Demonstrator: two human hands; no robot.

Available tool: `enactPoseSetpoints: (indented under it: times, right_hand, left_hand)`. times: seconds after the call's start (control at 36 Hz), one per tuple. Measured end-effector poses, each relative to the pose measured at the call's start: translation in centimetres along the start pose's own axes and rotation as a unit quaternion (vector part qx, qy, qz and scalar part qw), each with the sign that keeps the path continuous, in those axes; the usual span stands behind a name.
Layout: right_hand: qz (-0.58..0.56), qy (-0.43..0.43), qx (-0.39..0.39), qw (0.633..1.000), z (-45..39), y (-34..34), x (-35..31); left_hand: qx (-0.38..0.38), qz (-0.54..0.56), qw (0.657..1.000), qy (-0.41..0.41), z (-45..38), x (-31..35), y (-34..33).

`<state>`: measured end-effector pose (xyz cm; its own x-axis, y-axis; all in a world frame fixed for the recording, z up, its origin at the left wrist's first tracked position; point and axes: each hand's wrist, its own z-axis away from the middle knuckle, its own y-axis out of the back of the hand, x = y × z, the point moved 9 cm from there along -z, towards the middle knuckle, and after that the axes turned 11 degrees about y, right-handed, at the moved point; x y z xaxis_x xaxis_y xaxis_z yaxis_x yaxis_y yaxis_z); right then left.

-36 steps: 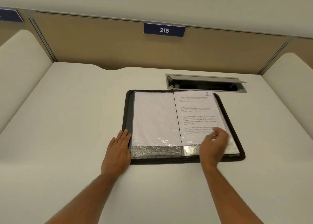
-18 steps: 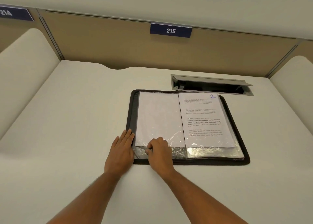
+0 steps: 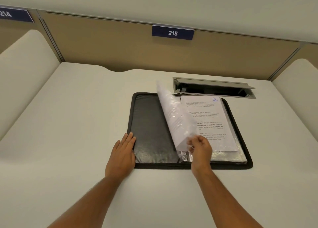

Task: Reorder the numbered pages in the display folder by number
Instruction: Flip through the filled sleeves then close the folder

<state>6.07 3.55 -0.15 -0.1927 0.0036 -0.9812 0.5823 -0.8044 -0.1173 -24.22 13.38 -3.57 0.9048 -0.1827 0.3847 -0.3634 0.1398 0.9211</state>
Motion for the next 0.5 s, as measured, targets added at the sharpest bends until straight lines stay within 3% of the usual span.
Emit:
enactPoseSetpoints:
  times: [0.28, 0.5]
  right_hand:
    - [0.036, 0.001, 0.235, 0.971, -3.9, 11.5, -0.9]
    - [0.115, 0.032, 0.310, 0.943, -3.3, 14.6, -1.3]
  left_hand:
    - [-0.003, -0.008, 1.000, 0.001, 0.0, 0.0, -0.1]
    - [-0.004, -0.011, 1.000, 0.000, 0.1, 0.2, 0.2]
